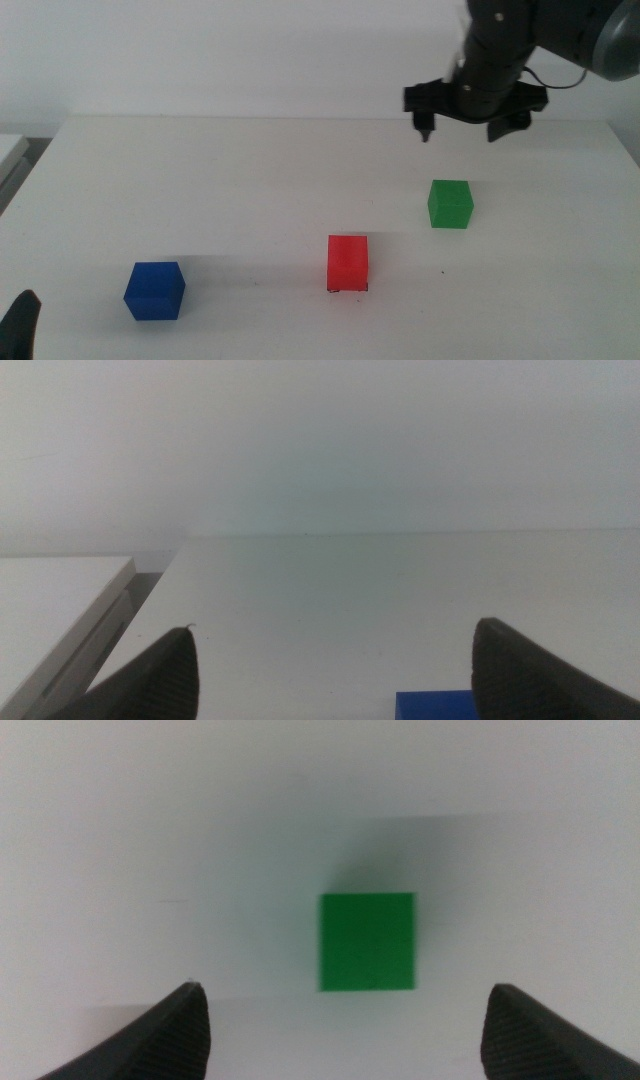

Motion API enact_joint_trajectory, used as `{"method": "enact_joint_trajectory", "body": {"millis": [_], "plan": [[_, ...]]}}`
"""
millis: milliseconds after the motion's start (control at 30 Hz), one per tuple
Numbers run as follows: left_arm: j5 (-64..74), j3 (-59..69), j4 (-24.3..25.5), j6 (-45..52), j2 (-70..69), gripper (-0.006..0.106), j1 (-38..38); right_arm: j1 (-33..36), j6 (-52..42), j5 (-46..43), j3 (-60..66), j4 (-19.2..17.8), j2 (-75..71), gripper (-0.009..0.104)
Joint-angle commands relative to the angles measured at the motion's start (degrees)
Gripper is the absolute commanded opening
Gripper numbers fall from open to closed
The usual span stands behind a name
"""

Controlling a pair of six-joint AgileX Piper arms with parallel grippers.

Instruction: Stack red cubes first, then green, then blue cubes in a specific spot.

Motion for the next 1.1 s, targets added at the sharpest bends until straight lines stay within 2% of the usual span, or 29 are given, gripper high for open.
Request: {"method": "enact_joint_trajectory", "body": {"millis": [0,300,433,833,1067], "plan": [[-0.6,0.0,0.1,-0.1,-0.2,0.093,0.1,-2.7,-2.6,-0.4,-0.1,1.8,1.3,0.081],[-0.6,0.0,0.1,-0.1,-0.2,0.093,0.1,-6.0,-3.2,-3.7,-0.1,3.3,5.3,0.080],[-0.6,0.0,0.1,-0.1,-0.2,0.093,0.1,-6.3,-6.4,-5.0,-0.1,6.0,8.1,0.080],[-0.6,0.0,0.1,-0.1,-0.2,0.093,0.1,-7.5,-6.0,-12.7,5.7,7.6,11.1,0.080],[-0.6,0.0,0.1,-0.1,-0.2,0.093,0.1,-7.5,-4.7,-13.3,6.0,8.3,13.4,0.080]]}}
